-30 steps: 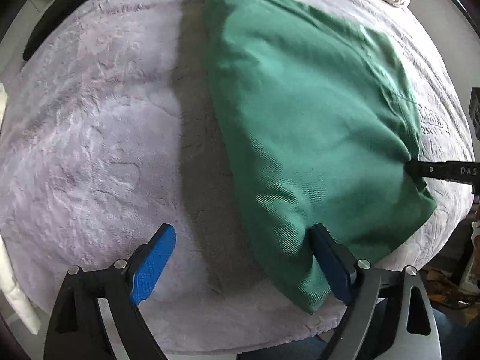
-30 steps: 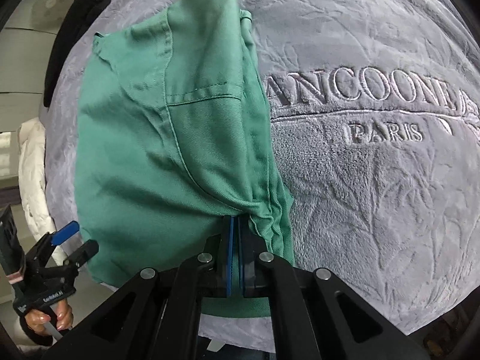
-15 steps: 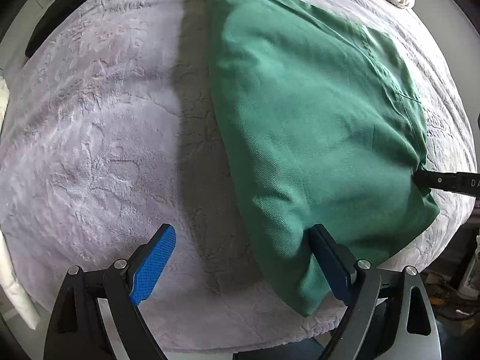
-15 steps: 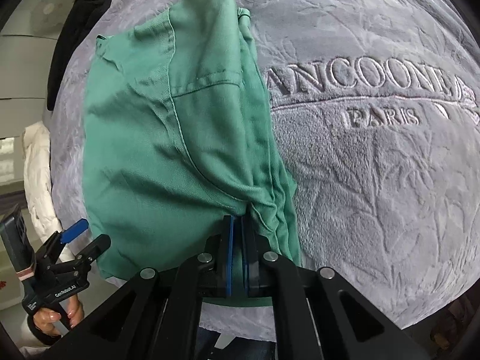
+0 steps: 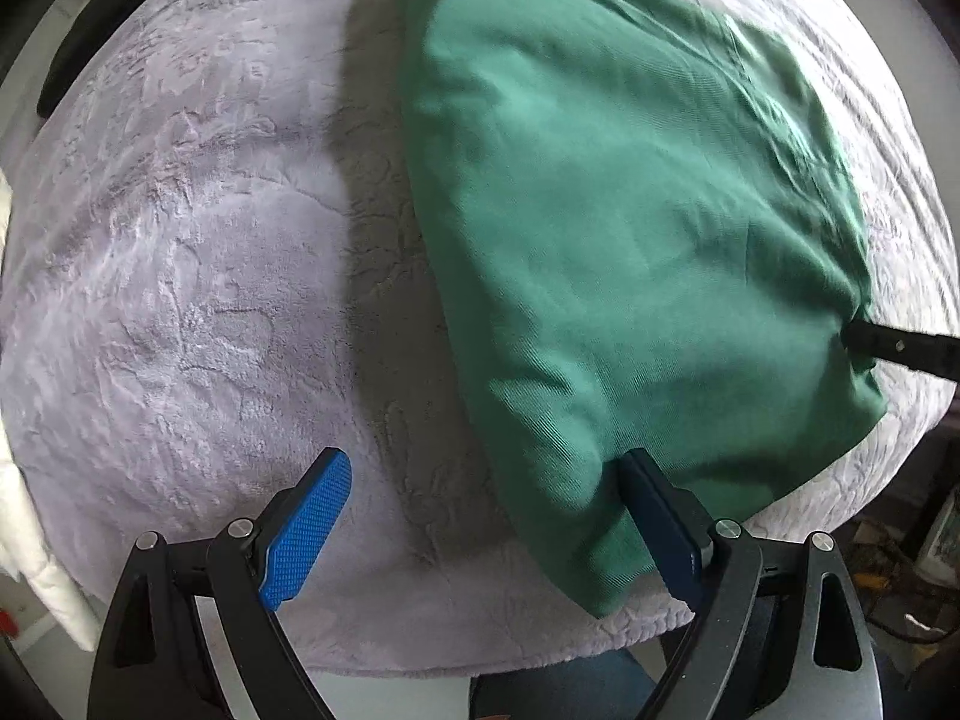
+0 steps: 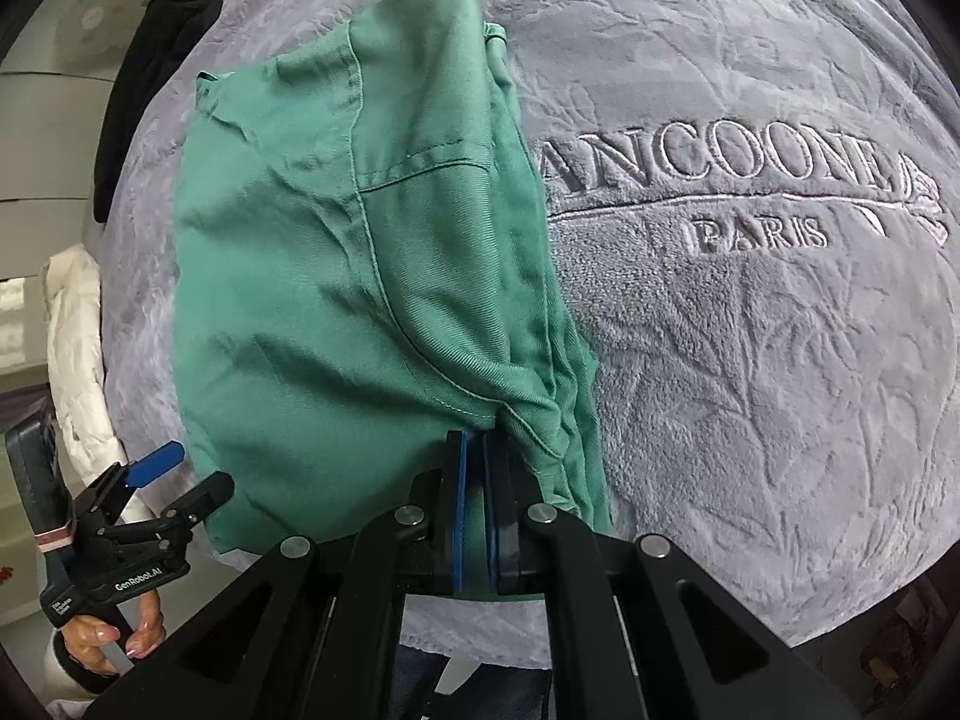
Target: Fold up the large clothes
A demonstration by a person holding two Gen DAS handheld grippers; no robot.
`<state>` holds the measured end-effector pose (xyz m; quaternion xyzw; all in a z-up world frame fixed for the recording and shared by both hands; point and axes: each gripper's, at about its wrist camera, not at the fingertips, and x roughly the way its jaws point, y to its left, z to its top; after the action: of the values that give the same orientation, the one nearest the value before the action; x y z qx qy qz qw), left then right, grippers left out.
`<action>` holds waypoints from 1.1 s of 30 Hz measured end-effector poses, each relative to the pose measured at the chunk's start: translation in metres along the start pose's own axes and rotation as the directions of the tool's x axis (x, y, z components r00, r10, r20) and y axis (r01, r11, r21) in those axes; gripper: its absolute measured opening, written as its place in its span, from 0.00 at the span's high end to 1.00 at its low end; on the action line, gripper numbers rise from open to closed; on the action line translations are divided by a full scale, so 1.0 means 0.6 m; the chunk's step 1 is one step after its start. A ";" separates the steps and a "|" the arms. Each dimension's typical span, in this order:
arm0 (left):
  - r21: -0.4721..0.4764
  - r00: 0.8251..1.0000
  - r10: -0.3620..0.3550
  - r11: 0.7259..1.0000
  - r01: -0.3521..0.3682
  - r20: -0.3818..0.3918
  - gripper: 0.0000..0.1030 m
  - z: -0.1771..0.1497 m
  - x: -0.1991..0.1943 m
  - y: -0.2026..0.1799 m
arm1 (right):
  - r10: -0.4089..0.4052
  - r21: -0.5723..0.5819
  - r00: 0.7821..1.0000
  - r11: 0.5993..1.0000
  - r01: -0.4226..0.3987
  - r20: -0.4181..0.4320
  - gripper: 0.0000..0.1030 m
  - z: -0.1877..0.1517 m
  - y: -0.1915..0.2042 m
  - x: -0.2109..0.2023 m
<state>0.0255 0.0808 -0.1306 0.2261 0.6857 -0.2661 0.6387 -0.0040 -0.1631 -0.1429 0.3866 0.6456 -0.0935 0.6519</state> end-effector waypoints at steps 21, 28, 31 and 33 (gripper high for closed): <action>-0.112 0.971 0.102 0.991 -0.080 0.214 0.11 0.043 -0.101 0.010 | -0.078 -0.135 0.986 0.986 0.097 0.145 0.19 0.024 0.086 -0.115; -0.140 0.967 0.094 0.988 -0.062 0.238 0.11 0.056 -0.134 0.002 | -0.138 -0.122 0.968 0.979 0.166 0.210 0.00 0.025 0.109 -0.143; -0.142 0.969 0.109 0.987 -0.078 0.224 0.11 0.059 -0.138 -0.005 | -0.157 -0.114 0.965 0.976 0.183 0.209 0.00 0.024 0.111 -0.144; -0.133 0.967 0.140 0.985 -0.113 0.214 0.11 0.061 -0.138 -0.011 | -0.175 -0.115 0.963 0.973 0.201 0.206 0.00 0.024 0.114 -0.142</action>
<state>0.0559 0.0544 -0.0490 0.1995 0.6088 -0.2066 0.7395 0.0369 -0.1577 -0.0409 0.2677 0.6175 -0.1486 0.7245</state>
